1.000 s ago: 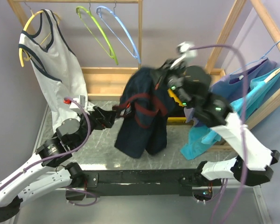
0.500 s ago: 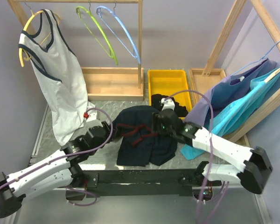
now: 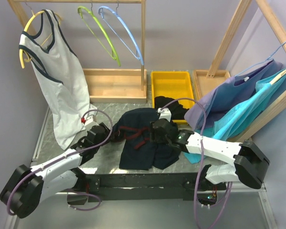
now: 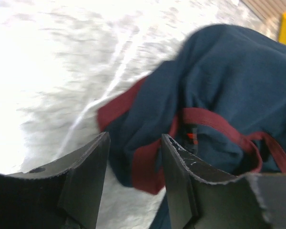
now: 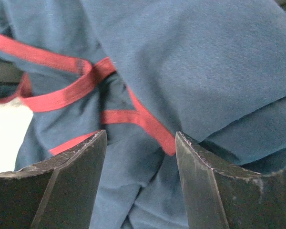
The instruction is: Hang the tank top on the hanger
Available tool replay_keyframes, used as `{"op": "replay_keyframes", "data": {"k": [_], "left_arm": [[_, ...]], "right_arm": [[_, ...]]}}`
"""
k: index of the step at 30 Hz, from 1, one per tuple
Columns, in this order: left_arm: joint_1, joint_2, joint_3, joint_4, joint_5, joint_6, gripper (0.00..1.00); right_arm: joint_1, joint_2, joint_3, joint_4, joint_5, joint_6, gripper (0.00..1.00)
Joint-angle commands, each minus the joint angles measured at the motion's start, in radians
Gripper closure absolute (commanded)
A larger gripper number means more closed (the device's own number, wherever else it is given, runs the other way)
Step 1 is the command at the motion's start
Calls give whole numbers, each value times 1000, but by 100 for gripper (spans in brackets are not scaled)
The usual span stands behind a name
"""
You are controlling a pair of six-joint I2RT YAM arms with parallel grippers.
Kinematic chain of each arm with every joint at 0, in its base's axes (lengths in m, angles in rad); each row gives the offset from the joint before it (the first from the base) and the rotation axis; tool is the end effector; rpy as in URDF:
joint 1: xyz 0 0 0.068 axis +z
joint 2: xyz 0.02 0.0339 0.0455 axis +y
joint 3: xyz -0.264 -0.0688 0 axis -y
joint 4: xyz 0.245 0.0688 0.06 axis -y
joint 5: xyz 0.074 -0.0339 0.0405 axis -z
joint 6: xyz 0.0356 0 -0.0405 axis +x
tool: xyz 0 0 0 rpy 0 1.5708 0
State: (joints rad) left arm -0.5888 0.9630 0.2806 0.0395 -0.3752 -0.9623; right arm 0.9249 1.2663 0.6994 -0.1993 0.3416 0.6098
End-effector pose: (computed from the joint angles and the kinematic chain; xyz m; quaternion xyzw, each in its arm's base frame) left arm 0.1594 -0.0908 0.1580 -0.2451 0.8478 -0.1887 0.4307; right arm 0.1644 0.1982 0.2098 -0.0765 0.9060 0.1553 0.3863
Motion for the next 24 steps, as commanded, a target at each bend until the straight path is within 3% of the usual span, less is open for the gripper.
{"op": "replay_keyframes", "data": {"k": [1,4,5,8,14,24], "left_arm": [[7,60,5,195,105,69,50],[7,85,0,215,107,74,70],[7,88,0,215,102,76,83],[7,74,8,189,79,77,97],[9,-32,29,54,-22,73,99],[9,-168,68,-38,-47,66,99]], "right_arm": [[0,48,26,21,85,11,32],[28,56,31,24,89,11,30],[44,59,40,21,97,11,29],[112,84,93,8,119,21,27],[186,191,195,12,116,25,26],[167,373,262,96,45,11,23]]}}
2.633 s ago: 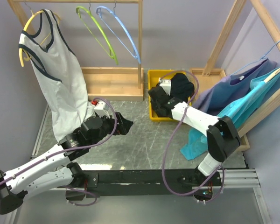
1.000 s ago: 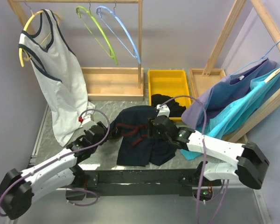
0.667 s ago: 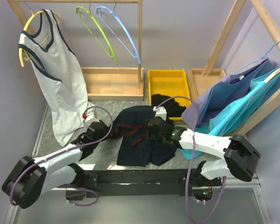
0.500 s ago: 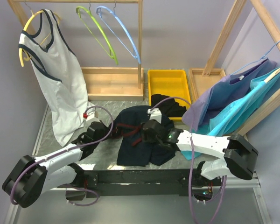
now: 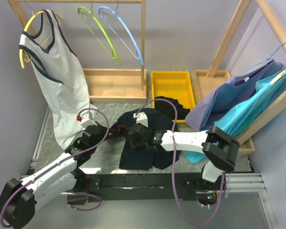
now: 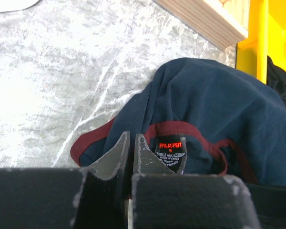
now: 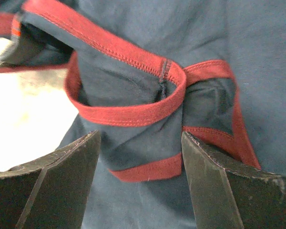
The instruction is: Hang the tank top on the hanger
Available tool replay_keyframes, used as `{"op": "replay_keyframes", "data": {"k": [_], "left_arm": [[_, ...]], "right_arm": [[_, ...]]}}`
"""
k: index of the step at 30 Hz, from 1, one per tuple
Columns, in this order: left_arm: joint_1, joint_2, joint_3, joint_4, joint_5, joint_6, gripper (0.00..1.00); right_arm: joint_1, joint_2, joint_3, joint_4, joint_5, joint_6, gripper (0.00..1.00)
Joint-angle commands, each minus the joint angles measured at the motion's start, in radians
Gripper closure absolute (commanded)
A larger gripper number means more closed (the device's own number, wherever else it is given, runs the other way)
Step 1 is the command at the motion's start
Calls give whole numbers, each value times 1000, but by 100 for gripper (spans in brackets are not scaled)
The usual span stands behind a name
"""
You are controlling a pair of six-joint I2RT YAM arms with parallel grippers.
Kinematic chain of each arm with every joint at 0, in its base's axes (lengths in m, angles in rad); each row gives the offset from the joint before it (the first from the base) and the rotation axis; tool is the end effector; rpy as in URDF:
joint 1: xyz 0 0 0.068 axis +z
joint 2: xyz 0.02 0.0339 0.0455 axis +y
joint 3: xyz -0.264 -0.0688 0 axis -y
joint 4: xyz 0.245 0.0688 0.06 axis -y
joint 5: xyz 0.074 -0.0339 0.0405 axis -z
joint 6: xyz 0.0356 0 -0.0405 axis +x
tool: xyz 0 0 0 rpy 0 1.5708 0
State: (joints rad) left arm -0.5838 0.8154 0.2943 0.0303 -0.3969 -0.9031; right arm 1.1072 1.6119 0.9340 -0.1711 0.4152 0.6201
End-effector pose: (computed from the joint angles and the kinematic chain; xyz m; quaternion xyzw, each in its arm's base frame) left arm 0.1541 -0.0853 0.1854 -0.2337 0.8141 -0.2167 0.4855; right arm 0.1603 0.2885 0.1904 -0.1501 0.9060 0.1374 0.3711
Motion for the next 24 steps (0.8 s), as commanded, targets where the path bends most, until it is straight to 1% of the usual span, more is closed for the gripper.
{"op": "replay_keyframes", "data": {"k": [1,2,3,4,5,6,7,8,9,10,11,13,14,15,16,17,18,19,20,21,22,23,24], "left_arm": [[4,-25,57,-29,-25,7,99],[4,-27,65,-27,-25,9,99],[4,-36,72,-61,-23,9,99],[4,-44,83,-75,-25,7,99],[4,-53,113,-90,-26,9,99],[4,-85,137,-137,-29,12,99],[4,-105,164,-160,-39,6,99],[4,-125,224,-182,-49,9,99],[4,-157,261,-197,-52,12,99],[4,-168,300,-226,-59,26,99],[4,-171,397,-240,-69,39,99],[4,-153,515,-285,-88,98,99],[4,-138,648,-300,-97,124,99],[4,-93,719,-317,-115,171,99],[4,-70,790,-328,-121,197,99],[4,-46,918,-334,-120,225,99],[4,3,980,-331,-117,278,99],[4,30,1040,-331,-112,305,99],[4,56,1157,-334,-105,332,99],[4,114,1215,-337,-80,381,99],[4,146,1273,-348,-68,401,99],[4,177,1393,-360,-56,421,99],[4,239,1451,-389,-43,455,99]], "right_arm": [[-15,42,29,87,-45,1,26],[-17,45,29,96,-59,0,31],[-15,43,34,96,-61,3,39],[-14,14,38,72,-49,1,67],[-10,-13,42,56,-30,0,77],[-6,-50,45,41,-7,-11,84],[-7,-125,51,-2,19,-20,98],[-6,-160,67,-46,52,-32,100],[-6,-194,125,-94,83,-57,100],[-6,-258,161,-184,138,-72,100],[-6,-289,243,-218,169,-94,100],[-9,-352,348,-310,229,-181,100],[-9,-362,474,-333,285,-216,100],[-12,-366,539,-350,309,-293,100],[-21,-363,604,-370,319,-331,100],[-26,-360,731,-376,321,-367,100],[-32,-356,787,-374,318,-447,100],[-38,-343,837,-351,318,-486,100],[-56,-334,927,-335,315,-525,100],[-67,-325,968,-318,300,-595,100],[-84,-302,1006,-289,294,-611,100],[-117,-284,1096,-289,283,-649,100],[-138,-242,1149,-295,252,-667,100]]}}
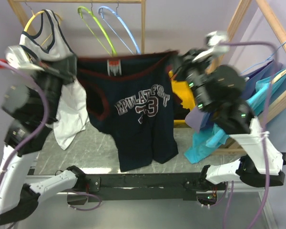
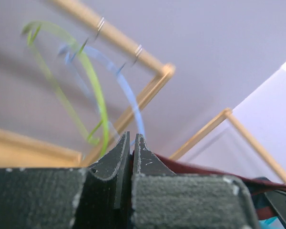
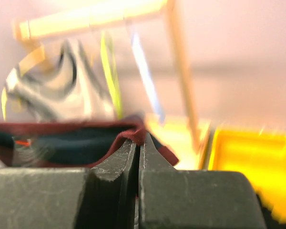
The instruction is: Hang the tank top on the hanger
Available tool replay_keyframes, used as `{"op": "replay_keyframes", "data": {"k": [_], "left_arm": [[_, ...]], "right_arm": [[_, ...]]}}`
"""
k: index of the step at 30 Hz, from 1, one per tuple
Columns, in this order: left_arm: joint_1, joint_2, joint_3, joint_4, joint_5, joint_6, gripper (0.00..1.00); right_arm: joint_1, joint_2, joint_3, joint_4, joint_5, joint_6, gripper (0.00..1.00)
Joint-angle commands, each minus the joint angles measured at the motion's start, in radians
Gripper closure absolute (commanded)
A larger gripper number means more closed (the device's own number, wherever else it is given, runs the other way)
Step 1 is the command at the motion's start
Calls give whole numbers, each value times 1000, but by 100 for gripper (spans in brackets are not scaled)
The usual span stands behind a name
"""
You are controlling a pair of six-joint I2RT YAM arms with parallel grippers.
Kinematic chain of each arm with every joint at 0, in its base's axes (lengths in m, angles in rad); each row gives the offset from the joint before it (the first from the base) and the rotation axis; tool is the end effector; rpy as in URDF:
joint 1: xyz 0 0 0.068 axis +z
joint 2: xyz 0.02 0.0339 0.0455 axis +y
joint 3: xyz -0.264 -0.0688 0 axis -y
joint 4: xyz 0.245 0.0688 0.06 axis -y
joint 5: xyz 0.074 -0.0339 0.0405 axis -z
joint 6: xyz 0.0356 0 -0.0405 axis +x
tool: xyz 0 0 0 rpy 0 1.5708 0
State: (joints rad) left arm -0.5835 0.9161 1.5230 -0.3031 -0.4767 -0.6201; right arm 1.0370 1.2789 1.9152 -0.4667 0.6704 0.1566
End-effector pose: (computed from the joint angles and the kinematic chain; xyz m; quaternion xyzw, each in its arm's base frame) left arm 0.1150 -0.0564 0.5435 -0.2008 0.5717 -0.3282 0.7247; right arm 0.1238 0.1660 0.5774 -0.0319 0.6579 0.2303 0.7163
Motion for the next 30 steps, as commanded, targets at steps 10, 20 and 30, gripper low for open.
{"op": "replay_keyframes", "data": {"k": [10,20,30], "left_arm": [[4,374,675,-149,93,315,99],[4,-73,-368,37,305,10,99],[4,-264,-1008,139,371,-176,70]], "right_arm": [[-129,211,425,-13,-58,-238,100],[-109,-395,-952,311,-214,301,100],[-28,-334,-1515,623,-373,547,54]]}}
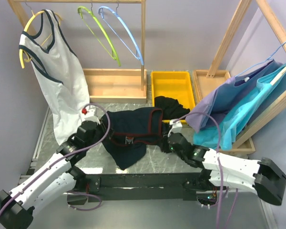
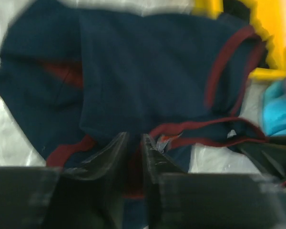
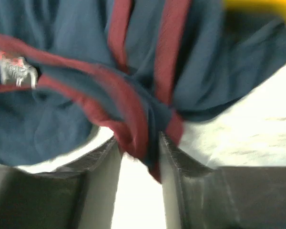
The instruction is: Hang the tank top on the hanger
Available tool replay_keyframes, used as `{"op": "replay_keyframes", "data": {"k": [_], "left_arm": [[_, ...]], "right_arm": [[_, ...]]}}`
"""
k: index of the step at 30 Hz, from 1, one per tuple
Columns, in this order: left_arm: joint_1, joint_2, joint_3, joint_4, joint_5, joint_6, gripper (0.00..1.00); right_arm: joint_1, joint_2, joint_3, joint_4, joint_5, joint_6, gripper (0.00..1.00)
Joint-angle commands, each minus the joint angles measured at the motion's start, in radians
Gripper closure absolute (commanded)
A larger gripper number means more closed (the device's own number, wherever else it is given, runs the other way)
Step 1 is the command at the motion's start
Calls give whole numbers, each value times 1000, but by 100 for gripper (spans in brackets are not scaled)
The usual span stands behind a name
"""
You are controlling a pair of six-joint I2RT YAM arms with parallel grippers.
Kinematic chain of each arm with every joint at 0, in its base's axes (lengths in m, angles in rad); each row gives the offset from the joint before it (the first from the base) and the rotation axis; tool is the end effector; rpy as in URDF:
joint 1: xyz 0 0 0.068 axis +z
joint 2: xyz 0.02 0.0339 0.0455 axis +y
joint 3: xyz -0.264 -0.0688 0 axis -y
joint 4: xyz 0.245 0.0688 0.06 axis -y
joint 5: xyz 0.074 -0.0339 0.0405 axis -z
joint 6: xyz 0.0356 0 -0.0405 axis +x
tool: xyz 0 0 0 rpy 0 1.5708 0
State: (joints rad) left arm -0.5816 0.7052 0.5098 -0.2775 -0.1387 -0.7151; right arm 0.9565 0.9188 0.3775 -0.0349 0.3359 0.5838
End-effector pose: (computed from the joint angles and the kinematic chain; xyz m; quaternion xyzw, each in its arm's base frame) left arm 0.1433 -0.0883 0.2461 -0.0928 0.8467 -0.2672 0.4506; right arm 0.1196 0.1493 0.1899 -0.0822 0.8663 0.2220 0.4399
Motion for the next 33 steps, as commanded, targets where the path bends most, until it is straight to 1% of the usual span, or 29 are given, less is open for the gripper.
{"op": "replay_keyframes", "data": {"k": [1,2,3,4,5,6,7,9,10,12,13,14,15,16,17,18,19,20,21,24,29,33], "left_arm": [[2,-62,24,106,16,-75,69],[2,-75,41,95,4,-69,66],[2,-78,62,77,-16,-61,53],[2,-81,112,48,-54,-54,46],[2,-81,140,32,-80,-32,44],[2,-78,174,18,-105,-21,42],[2,-72,249,-9,-128,-11,40],[2,-32,336,-22,-196,38,37],[2,-12,433,-37,-225,52,36],[3,63,533,-32,-288,100,36],[3,95,641,-34,-309,117,36],[3,168,697,-32,-326,150,36],[5,209,801,-25,-344,173,35],[9,250,855,-22,-357,193,35],[12,337,907,-23,-370,227,35],[17,379,1008,-25,-392,247,35],[28,419,1054,-26,-397,265,36],[35,495,1100,-26,-398,296,35],[40,532,1181,-23,-406,313,35],[68,677,1329,-20,-411,365,34],[72,857,1452,44,-464,459,33],[72,985,1591,32,-518,505,33]], "right_arm": [[62,29,41,178,-22,119,48],[71,26,52,159,-12,119,43],[83,20,64,114,0,117,32],[87,12,95,86,20,116,29],[90,-12,110,58,35,110,27],[91,-26,126,2,44,110,23],[91,-40,155,-25,51,106,22],[91,-80,182,-87,69,94,20],[91,-92,210,-103,72,88,18],[91,-109,233,-134,69,68,14],[91,-109,257,-141,71,64,13],[93,-104,267,-146,72,51,13],[91,-100,274,-154,74,48,13],[93,-94,293,-158,75,42,12],[91,-80,302,-163,72,39,12],[91,-74,311,-175,68,34,12],[91,-67,325,-178,66,34,12],[93,-58,330,-181,61,30,12],[91,-57,334,-187,58,27,12],[90,-60,340,-194,54,21,11],[91,-67,344,-195,46,16,10],[91,-69,334,-185,34,24,10]]}}
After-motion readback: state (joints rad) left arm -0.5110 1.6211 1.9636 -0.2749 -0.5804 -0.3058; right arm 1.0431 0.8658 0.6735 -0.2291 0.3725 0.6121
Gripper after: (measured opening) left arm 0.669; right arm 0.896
